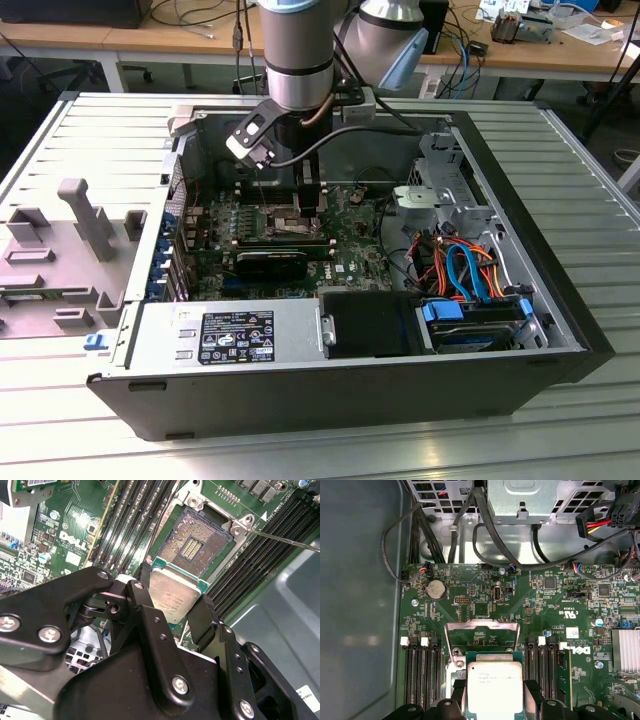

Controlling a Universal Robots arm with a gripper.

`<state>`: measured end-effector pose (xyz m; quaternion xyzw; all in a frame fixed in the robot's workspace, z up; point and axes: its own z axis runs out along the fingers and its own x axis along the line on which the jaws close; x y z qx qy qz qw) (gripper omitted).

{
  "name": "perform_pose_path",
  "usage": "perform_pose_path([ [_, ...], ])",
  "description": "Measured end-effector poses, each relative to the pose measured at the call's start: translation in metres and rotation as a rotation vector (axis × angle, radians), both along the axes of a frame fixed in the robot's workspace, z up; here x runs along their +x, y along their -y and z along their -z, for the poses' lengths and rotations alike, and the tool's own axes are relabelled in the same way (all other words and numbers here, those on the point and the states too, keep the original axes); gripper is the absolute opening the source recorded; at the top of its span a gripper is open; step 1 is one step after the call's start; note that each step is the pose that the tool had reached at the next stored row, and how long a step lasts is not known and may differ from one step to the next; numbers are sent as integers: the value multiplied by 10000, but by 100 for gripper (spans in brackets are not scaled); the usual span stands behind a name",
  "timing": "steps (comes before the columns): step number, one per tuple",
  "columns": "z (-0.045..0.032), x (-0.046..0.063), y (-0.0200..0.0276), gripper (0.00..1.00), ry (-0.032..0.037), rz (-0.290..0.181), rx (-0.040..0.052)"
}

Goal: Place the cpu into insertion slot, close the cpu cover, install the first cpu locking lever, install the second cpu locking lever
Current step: 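Place the cpu into insertion slot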

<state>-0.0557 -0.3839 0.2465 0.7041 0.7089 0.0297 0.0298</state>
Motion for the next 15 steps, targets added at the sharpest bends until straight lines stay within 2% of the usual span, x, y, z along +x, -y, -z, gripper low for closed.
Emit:
perform_pose_path([
  [15, 28, 0, 0, 54, 0, 0, 0],
])
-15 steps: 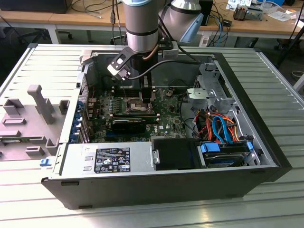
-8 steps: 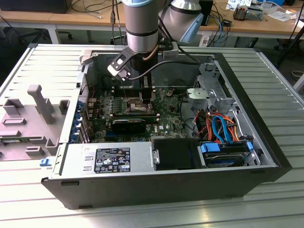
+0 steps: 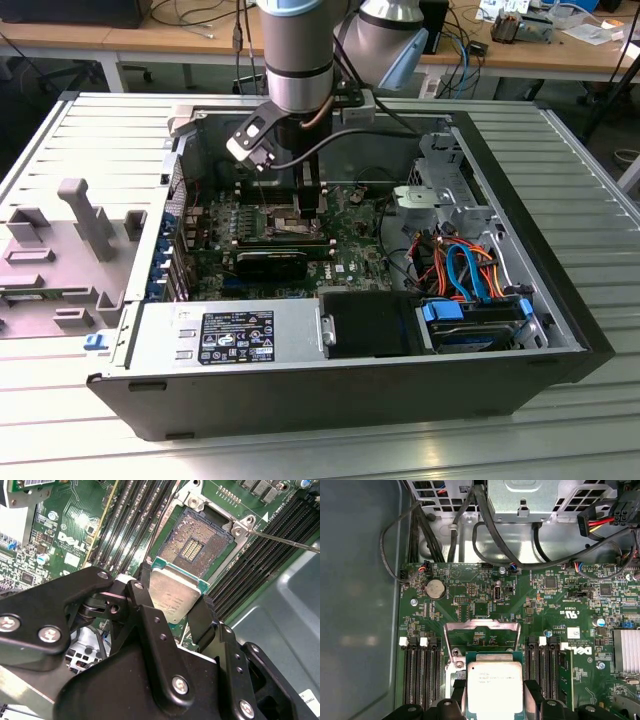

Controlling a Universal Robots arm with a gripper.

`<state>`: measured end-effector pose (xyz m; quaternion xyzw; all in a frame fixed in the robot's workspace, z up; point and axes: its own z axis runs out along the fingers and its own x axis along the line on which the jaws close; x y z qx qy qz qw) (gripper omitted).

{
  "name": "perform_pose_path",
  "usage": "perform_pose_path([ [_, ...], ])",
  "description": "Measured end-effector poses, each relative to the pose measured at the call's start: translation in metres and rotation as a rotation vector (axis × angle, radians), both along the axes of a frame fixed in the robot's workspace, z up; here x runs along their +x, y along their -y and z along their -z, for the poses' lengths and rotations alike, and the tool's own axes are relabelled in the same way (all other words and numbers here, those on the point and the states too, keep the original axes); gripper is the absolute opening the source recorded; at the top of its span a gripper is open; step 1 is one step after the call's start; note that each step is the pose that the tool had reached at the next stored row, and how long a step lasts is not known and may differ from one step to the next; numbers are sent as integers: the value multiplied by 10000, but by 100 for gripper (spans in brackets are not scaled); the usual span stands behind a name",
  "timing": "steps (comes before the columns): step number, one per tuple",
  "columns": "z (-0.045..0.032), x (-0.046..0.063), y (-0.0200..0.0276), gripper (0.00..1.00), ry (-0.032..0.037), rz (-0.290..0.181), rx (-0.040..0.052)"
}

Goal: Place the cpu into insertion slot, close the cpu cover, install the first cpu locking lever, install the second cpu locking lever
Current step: 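Place the cpu into insertion slot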

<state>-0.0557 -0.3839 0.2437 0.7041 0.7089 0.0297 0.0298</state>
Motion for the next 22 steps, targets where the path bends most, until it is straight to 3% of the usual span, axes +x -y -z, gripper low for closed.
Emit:
perform_pose_path([
  [22, 47, 0, 0, 54, 0, 0, 0],
])
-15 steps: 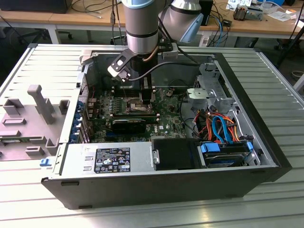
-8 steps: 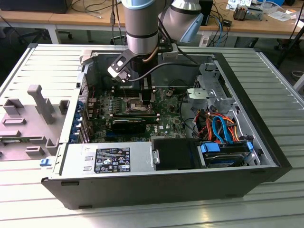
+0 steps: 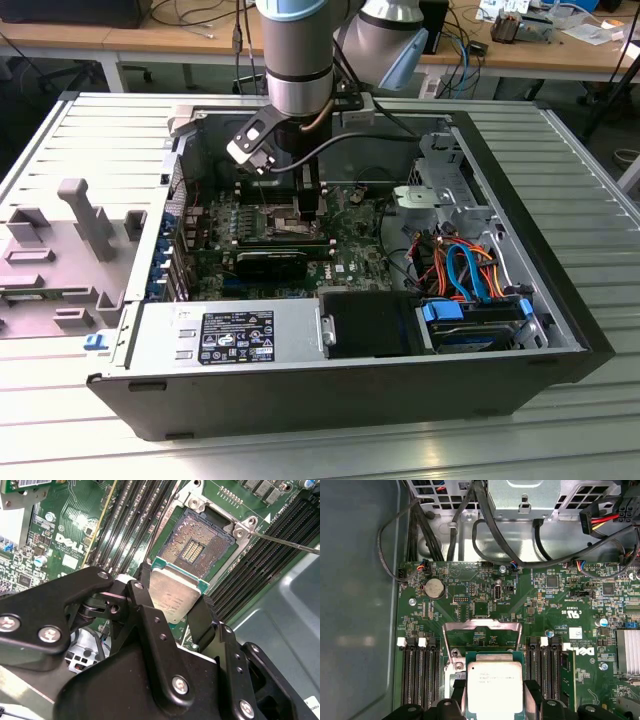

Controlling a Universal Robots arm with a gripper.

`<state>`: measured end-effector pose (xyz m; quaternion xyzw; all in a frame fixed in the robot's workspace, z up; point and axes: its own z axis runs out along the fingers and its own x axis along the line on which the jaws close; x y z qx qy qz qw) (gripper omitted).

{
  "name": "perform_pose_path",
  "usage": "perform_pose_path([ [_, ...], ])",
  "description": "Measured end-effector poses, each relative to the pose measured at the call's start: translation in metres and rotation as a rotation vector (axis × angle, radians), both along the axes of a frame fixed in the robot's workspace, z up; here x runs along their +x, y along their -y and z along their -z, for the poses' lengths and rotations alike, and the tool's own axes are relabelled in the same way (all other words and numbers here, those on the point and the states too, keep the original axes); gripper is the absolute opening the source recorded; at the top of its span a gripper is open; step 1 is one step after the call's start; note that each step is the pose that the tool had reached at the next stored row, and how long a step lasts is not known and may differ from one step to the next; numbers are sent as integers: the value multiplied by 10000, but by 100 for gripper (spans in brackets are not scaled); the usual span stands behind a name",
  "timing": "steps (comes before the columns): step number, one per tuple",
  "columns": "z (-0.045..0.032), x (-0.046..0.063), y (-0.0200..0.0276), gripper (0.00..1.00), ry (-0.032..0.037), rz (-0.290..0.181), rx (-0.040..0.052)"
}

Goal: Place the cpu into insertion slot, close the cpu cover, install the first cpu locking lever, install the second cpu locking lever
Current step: 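Place the cpu into insertion slot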

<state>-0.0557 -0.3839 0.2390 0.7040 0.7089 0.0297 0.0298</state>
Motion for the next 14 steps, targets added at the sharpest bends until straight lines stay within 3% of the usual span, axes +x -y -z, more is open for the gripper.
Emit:
perform_pose_path([
  [14, 27, 0, 0, 54, 0, 1, 0],
])
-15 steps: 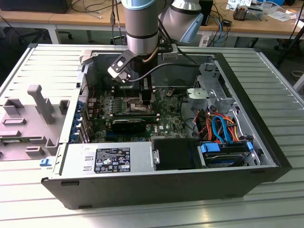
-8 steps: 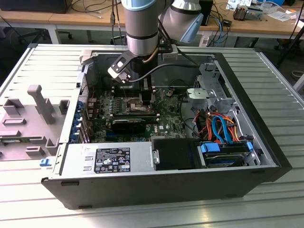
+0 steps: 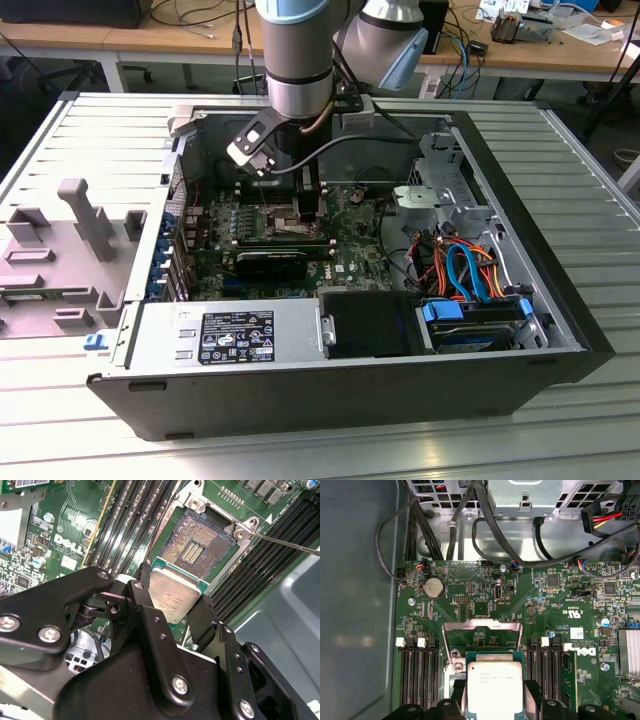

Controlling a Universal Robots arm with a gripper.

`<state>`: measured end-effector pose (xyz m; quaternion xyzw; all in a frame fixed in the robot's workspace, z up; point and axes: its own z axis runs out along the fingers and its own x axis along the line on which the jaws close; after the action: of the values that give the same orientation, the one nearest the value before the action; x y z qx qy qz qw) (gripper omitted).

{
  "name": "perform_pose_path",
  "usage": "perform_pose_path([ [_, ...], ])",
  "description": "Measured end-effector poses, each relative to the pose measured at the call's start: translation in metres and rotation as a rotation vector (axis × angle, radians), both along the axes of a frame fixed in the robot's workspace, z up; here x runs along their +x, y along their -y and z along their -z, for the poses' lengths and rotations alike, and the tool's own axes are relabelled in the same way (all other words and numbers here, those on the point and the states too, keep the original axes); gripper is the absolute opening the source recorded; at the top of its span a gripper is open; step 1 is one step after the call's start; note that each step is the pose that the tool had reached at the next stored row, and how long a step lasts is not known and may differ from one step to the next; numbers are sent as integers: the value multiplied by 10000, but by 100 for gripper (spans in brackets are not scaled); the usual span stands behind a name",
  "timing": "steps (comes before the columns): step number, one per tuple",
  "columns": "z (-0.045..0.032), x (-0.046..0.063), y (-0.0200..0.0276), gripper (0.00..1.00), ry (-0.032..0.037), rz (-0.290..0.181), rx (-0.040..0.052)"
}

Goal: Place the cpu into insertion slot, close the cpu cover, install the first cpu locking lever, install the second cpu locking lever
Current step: 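Place the cpu into insertion slot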

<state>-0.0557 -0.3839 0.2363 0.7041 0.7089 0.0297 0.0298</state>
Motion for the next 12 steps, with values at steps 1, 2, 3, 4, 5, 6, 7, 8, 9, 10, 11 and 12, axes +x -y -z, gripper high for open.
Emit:
perform_pose_path([
  [1, 2, 0, 0, 54, 0, 0, 0],
  [2, 4, 0, 0, 54, 0, 0, -1],
  [3, 5, 0, 0, 54, 0, -1, -1],
  [4, 10, 0, 0, 54, 0, 0, 0],
  [5, 20, 0, 0, 54, 0, 0, 0],
  [6, 24, 0, 0, 54, 0, 0, 0],
  [7, 27, 0, 0, 54, 0, -1, 0],
  [8, 29, 0, 0, 54, 0, 0, 0],
  [9, 31, 0, 0, 54, 0, 0, 0],
  [10, 31, 0, 0, 54, 0, 0, -1],
  [11, 34, 0, 0, 54, 0, 0, 0],
  [12, 36, 0, 0, 54, 0, 0, -1],
])
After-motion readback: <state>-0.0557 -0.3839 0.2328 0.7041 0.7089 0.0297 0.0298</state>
